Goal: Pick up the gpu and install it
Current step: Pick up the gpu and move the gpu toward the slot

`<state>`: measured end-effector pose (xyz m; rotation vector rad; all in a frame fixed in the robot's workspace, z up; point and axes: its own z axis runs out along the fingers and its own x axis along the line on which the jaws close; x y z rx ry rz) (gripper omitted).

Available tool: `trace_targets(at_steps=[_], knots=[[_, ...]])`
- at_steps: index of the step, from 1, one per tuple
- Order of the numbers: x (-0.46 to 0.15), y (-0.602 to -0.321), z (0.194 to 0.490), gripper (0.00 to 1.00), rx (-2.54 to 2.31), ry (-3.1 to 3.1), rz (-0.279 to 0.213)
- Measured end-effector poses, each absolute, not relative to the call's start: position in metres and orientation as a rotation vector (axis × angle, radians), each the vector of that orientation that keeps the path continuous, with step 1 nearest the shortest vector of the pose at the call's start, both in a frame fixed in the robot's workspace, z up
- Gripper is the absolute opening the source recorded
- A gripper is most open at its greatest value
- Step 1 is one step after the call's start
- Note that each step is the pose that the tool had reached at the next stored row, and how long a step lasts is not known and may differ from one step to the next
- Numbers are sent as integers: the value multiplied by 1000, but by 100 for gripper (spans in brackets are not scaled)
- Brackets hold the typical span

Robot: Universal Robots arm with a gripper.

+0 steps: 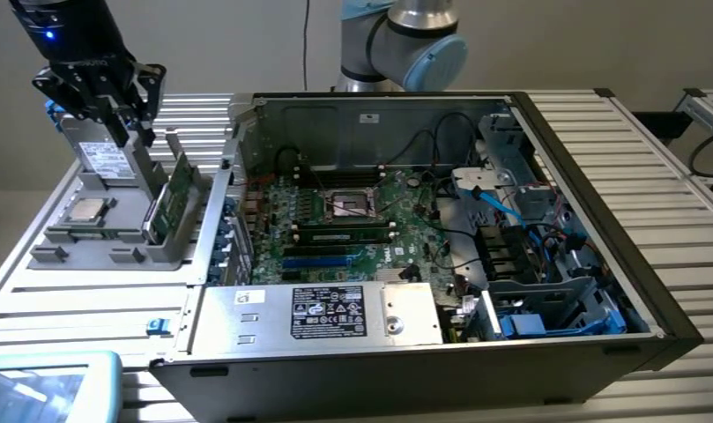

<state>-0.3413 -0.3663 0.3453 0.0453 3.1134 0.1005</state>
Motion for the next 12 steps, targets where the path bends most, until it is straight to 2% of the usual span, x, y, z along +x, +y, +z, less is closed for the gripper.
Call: trace_targets(at_steps=[12], knots=[[-336,-366,330,40,45,3117,101]])
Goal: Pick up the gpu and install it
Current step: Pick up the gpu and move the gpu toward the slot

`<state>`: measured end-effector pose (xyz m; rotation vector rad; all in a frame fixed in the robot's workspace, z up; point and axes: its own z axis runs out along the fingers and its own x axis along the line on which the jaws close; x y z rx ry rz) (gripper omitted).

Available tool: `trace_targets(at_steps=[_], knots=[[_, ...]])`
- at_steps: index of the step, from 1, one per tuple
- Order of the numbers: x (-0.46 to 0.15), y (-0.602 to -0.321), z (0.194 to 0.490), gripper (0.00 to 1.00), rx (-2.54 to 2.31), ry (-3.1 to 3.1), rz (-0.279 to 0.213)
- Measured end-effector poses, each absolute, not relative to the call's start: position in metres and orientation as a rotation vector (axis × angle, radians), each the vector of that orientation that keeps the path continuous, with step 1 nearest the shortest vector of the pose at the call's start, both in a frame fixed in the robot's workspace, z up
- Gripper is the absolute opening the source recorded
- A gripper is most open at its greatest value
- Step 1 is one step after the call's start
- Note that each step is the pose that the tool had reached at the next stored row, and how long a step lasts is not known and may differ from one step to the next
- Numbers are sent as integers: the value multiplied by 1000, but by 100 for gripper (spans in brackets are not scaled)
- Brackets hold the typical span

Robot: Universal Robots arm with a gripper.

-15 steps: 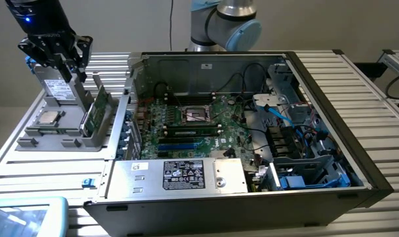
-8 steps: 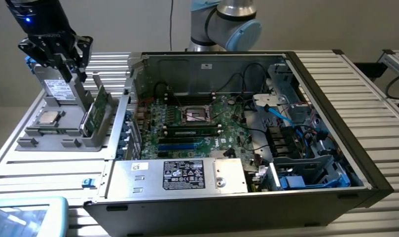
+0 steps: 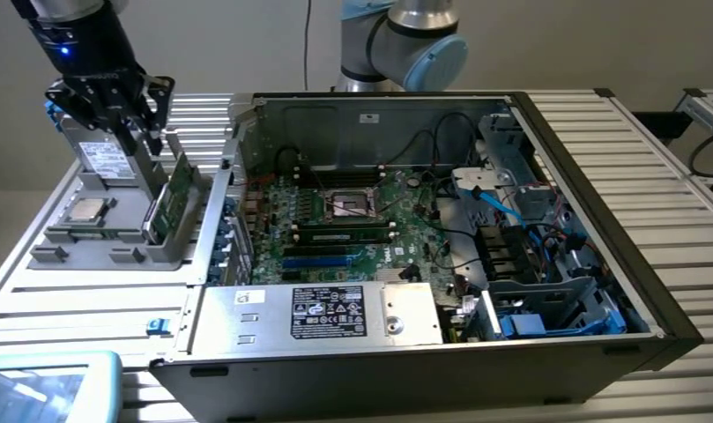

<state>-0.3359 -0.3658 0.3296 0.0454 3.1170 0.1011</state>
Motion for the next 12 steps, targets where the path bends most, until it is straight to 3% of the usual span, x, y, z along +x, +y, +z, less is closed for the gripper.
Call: trace_targets(at_steps=[12], knots=[[-342,-365,308,40,45,3117,101]])
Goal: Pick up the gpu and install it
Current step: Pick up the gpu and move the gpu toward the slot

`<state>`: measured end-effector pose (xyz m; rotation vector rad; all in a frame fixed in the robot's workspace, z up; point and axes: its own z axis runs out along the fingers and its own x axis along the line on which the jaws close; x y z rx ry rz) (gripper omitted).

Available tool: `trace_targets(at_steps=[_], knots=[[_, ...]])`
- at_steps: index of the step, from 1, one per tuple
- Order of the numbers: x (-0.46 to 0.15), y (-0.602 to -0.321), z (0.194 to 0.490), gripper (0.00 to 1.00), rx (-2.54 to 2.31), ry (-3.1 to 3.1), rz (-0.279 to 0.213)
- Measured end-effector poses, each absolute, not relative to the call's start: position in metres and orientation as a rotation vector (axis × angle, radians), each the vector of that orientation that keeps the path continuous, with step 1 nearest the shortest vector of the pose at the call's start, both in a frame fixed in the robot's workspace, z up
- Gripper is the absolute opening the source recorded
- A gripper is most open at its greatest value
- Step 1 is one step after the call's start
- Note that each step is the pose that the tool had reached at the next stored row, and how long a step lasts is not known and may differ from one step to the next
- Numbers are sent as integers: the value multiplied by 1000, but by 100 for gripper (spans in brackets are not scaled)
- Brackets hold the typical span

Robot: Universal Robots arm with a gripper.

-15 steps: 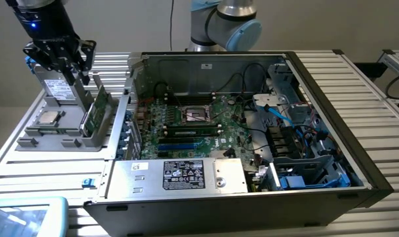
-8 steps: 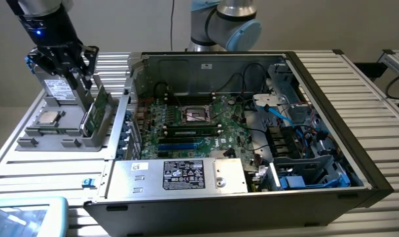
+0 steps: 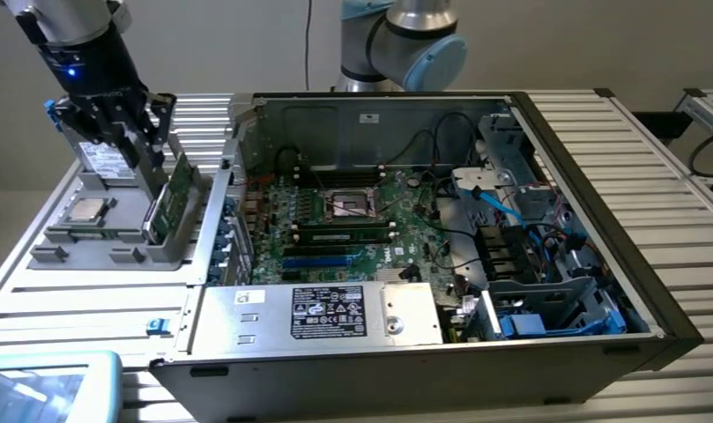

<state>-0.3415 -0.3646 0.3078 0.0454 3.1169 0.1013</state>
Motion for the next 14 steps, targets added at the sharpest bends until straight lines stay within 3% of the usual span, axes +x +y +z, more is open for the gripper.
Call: trace_targets(at_steps=[9,10,14], knots=[[-356,-363,291,40,45,3117,101],[-347,-363,275,40,45,3117,101],[-347,-364,268,40,45,3117,101]])
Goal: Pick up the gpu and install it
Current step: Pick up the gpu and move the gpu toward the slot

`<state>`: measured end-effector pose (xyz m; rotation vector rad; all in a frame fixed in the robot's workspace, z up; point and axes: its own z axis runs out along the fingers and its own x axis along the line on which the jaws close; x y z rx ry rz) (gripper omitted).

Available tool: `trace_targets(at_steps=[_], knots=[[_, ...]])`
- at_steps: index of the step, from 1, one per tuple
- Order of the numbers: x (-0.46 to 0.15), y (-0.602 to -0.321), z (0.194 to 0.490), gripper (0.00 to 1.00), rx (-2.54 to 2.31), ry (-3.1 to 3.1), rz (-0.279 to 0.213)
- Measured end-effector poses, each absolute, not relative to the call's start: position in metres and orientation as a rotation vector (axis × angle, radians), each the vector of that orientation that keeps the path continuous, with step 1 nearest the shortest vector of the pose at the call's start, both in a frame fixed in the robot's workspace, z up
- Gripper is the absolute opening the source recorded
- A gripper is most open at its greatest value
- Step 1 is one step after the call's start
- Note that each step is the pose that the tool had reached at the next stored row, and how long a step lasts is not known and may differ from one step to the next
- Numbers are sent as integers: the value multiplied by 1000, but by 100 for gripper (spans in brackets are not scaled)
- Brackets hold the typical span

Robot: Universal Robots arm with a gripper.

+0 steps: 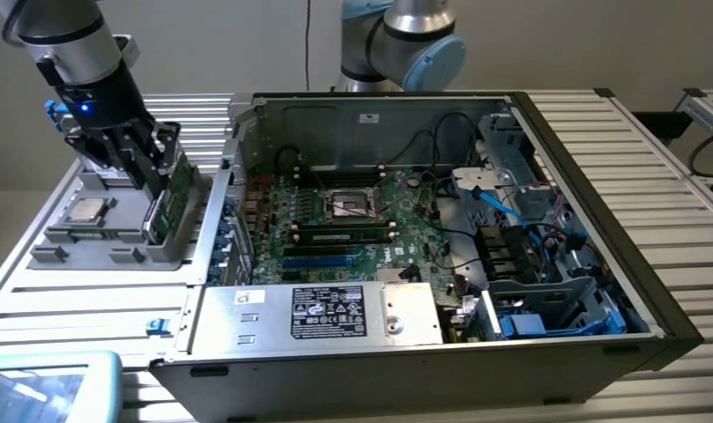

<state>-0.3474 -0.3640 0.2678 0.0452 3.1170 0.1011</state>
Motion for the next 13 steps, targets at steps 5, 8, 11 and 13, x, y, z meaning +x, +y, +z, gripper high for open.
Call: trace_targets(at_steps=[5,8,11,13], knots=[[-347,-365,259,40,45,3117,101],[-347,-365,253,40,45,3117,101],[-346,-366,248,40,45,3117,101],[-345,-366,244,40,45,3118,101]])
